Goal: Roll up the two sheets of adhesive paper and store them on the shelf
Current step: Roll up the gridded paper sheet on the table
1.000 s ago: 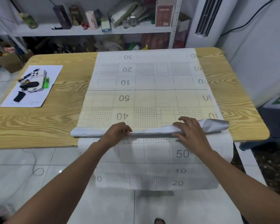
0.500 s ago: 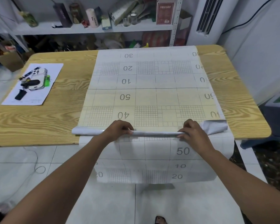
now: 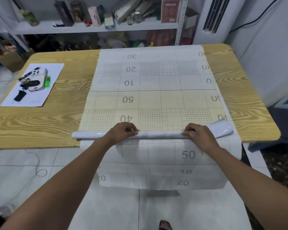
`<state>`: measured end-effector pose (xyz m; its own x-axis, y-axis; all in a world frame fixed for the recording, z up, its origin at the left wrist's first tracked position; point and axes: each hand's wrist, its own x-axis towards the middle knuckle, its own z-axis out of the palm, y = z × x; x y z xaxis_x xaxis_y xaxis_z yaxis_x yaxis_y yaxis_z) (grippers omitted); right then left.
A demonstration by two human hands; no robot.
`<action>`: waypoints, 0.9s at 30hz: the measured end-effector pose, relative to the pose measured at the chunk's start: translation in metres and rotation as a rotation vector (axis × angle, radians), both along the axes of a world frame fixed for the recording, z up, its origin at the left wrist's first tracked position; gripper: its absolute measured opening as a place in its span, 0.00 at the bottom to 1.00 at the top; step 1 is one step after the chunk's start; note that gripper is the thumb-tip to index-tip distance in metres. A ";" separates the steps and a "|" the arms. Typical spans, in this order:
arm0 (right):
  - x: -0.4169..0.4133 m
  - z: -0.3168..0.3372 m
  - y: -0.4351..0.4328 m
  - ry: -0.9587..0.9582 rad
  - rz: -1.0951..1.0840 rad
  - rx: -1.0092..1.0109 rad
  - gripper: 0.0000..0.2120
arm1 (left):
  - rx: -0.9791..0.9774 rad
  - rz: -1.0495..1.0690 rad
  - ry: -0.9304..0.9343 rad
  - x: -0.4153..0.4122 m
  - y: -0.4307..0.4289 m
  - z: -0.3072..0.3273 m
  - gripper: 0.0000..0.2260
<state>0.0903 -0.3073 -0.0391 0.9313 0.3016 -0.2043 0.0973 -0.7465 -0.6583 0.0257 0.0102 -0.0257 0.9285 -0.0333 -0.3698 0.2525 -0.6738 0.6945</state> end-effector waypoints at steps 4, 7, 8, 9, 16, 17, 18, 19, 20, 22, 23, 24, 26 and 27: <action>0.003 -0.001 0.000 0.030 0.001 -0.002 0.06 | 0.191 -0.037 -0.092 -0.008 -0.001 -0.004 0.11; 0.006 0.000 0.001 0.037 -0.004 -0.023 0.06 | 0.316 -0.185 -0.148 -0.010 0.000 -0.006 0.20; 0.007 0.002 0.002 0.034 -0.003 -0.030 0.06 | 0.351 -0.226 -0.164 -0.009 0.000 -0.007 0.21; 0.007 0.003 0.003 0.031 -0.003 -0.038 0.06 | 0.380 -0.252 -0.173 -0.008 0.001 -0.009 0.22; 0.012 0.010 0.007 -0.008 0.064 -0.170 0.08 | 0.343 -0.250 -0.197 -0.004 0.002 -0.013 0.15; 0.013 0.011 0.006 -0.024 0.087 -0.199 0.09 | 0.338 -0.260 -0.189 -0.002 0.003 -0.014 0.15; 0.013 0.010 0.006 -0.041 0.105 -0.222 0.09 | 0.336 -0.270 -0.184 -0.001 0.003 -0.013 0.15; 0.013 0.009 0.005 -0.058 0.113 -0.239 0.10 | 0.333 -0.277 -0.177 0.000 0.004 -0.014 0.16; 0.014 0.007 0.003 -0.081 0.111 -0.251 0.12 | 0.328 -0.281 -0.176 0.000 0.005 -0.014 0.16; 0.015 0.003 -0.004 -0.153 0.092 -0.297 0.16 | 0.322 -0.283 -0.169 0.001 0.006 -0.013 0.16; 0.015 0.002 -0.008 -0.194 0.093 -0.342 0.19 | 0.321 -0.284 -0.165 0.002 0.005 -0.013 0.16; 0.015 0.001 -0.012 -0.228 0.101 -0.391 0.21 | 0.319 -0.287 -0.166 0.002 0.005 -0.012 0.16; 0.014 0.000 -0.019 -0.270 0.102 -0.461 0.23 | 0.308 -0.289 -0.172 0.002 0.004 -0.011 0.15; 0.014 0.000 -0.021 -0.283 0.101 -0.484 0.25 | 0.303 -0.289 -0.174 0.002 0.004 -0.011 0.15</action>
